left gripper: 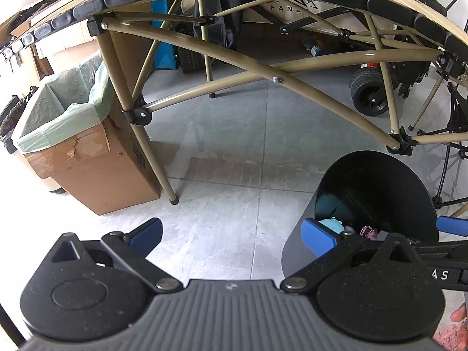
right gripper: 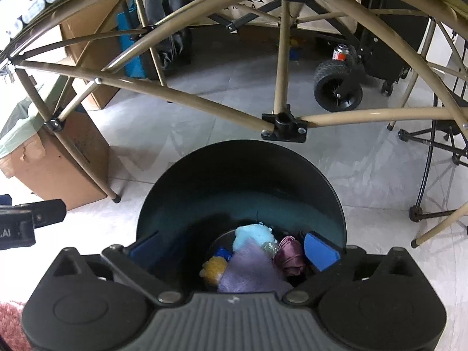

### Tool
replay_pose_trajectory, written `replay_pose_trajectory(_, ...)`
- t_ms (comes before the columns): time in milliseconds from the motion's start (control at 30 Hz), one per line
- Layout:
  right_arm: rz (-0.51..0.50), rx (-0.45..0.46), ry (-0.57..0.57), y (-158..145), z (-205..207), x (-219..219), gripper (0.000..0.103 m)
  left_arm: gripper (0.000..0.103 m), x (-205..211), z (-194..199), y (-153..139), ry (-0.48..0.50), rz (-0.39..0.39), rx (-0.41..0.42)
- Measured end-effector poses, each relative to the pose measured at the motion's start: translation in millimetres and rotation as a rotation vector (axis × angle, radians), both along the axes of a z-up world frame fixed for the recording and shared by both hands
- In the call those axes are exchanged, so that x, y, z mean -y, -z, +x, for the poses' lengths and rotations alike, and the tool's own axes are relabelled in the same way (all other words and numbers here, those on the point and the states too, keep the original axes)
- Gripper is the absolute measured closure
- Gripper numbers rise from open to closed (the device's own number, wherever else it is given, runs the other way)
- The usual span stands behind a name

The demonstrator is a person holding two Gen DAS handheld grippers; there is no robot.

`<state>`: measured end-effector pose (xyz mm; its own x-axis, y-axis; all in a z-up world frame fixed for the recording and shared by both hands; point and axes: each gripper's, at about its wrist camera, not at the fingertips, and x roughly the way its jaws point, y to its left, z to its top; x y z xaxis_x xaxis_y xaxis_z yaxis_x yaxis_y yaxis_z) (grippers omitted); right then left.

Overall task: Collect trash
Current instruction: 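Move the right gripper over the bin and release the lavender pouch, then raise both tools back toward the table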

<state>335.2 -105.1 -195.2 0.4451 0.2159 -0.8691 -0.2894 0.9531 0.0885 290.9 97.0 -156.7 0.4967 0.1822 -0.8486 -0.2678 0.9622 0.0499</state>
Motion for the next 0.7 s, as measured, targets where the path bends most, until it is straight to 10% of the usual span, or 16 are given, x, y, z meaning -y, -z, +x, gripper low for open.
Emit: replay_pose_trajectory(700, 0.021, 0.020, 0.021, -15, -3, 13, 0.000, 0.000, 3, -2, -8, 0.012, -0.006, 0.025)
